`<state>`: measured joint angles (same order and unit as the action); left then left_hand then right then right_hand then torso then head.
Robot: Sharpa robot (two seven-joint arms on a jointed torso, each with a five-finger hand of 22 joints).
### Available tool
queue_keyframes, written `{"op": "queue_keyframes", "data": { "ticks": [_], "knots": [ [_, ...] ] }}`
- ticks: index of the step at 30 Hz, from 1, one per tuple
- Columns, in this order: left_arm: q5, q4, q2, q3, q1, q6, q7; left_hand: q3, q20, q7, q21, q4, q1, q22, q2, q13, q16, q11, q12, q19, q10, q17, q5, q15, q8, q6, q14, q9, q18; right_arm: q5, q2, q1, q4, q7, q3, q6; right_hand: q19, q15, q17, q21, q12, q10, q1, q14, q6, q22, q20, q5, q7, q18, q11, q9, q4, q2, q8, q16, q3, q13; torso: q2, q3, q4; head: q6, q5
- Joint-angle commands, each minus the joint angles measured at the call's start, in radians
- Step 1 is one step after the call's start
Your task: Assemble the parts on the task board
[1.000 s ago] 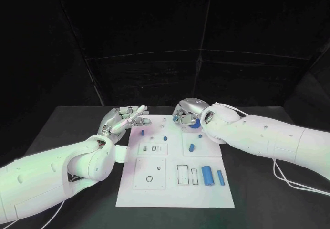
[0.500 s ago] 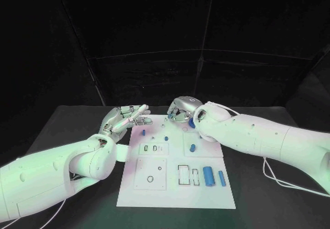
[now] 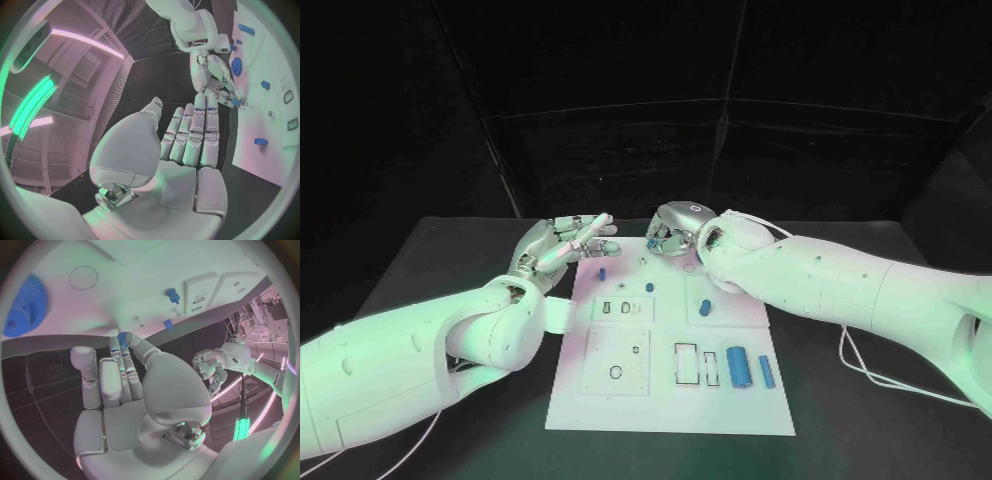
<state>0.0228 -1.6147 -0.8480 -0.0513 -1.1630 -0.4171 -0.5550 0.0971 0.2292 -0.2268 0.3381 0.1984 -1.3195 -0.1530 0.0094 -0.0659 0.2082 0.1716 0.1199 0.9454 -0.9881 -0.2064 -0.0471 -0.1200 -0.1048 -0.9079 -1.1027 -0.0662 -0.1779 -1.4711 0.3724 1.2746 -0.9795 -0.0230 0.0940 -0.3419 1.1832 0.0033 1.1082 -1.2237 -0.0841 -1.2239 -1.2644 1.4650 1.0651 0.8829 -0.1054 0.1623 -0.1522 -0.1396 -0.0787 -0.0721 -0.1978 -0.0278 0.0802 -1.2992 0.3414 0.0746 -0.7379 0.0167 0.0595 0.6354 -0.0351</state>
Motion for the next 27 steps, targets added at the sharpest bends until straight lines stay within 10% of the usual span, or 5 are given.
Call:
{"op": "queue_keyframes", "data": {
  "ticks": [1, 27],
  "knots": [
    [-0.007, -0.002, 0.001, 0.001, -0.004, 0.009, -0.004, -0.001, -0.001, -0.002, 0.006, -0.006, -0.008, -0.001, 0.003, 0.001, -0.007, 0.004, -0.006, 0.008, -0.005, -0.002, -0.003, -0.001, 0.006, -0.004, -0.006, 0.001, -0.004, 0.0, -0.007, 0.003, 0.007, -0.007, -0.001, 0.019, 0.005, -0.003, 0.001, -0.008, 0.008, 0.004, 0.004, 0.036, 0.002, 0.003, -0.001, -0.003, -0.008, 0.007, -0.006, 0.001, 0.002, 0.005, -0.008, -0.007, 0.006, -0.001, -0.002, 0.0006, -0.0007, 0.002, 0.002],
    [-0.012, -0.006, 0.002, 0.001, -0.016, 0.013, 0.002, -0.002, -0.001, -0.002, 0.005, -0.007, -0.008, 0.0, 0.003, 0.002, -0.009, 0.005, -0.008, 0.007, -0.004, -0.002, -0.004, -0.002, 0.007, -0.004, -0.004, 0.001, -0.004, -0.043, -0.063, 0.003, 0.064, -0.054, -0.001, 0.024, -0.018, 0.021, -0.003, -0.01, 0.022, 0.088, 0.023, 0.028, -0.063, -0.005, -0.018, -0.012, -0.031, 0.005, -0.032, 0.008, 0.034, 0.05, -0.019, -0.017, 0.023, -0.01, -0.005, 0.0039, -0.0008, 0.009, 0.004]
  ]
}}
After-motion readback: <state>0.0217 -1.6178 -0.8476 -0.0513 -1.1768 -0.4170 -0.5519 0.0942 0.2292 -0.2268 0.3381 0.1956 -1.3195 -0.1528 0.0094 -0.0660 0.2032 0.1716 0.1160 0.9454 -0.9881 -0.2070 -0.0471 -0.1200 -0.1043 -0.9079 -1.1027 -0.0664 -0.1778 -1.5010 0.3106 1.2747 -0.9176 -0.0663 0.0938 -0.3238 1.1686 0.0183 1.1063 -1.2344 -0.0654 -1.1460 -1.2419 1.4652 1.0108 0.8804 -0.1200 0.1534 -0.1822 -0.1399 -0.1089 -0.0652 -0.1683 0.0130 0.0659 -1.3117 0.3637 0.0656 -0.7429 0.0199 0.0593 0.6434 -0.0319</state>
